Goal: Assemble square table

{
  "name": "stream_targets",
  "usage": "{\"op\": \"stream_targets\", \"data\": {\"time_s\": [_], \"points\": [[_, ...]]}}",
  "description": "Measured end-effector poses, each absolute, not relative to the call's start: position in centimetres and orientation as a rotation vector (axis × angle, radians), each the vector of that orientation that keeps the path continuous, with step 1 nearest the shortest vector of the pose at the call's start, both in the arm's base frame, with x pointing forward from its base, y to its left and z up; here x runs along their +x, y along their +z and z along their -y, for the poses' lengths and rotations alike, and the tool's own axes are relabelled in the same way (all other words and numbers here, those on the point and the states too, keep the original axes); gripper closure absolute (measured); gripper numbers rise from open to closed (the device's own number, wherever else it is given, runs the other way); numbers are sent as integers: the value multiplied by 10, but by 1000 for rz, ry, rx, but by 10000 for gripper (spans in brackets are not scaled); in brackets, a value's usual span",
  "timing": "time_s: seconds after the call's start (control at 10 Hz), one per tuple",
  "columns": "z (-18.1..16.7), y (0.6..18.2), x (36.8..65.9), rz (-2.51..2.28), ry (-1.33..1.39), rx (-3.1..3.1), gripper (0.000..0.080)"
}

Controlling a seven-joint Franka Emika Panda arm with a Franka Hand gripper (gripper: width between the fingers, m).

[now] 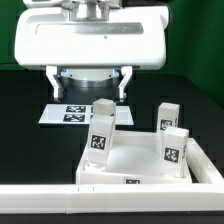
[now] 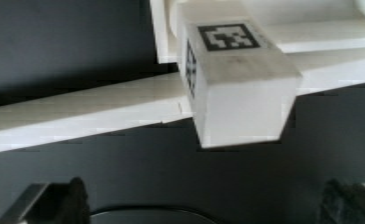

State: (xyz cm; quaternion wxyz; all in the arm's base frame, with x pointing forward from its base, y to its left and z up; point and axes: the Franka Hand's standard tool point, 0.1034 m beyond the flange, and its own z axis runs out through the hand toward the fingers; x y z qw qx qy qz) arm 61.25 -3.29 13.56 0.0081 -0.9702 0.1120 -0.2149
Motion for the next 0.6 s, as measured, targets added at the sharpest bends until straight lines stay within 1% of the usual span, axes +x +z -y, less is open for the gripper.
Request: {"op": "stream_targets", "data": {"time_s": [0.2,0.3,0.4,0.5,0.6], "points": [[30,131,610,-349,-606,-3034,150],[30,131,610,-349,-602,-3033,150],[27,126,606,-345,-469,-3031,150],[28,125,605,-326,-301,-3031,150],[32,127,609,-327,-206,-3022,150]]}}
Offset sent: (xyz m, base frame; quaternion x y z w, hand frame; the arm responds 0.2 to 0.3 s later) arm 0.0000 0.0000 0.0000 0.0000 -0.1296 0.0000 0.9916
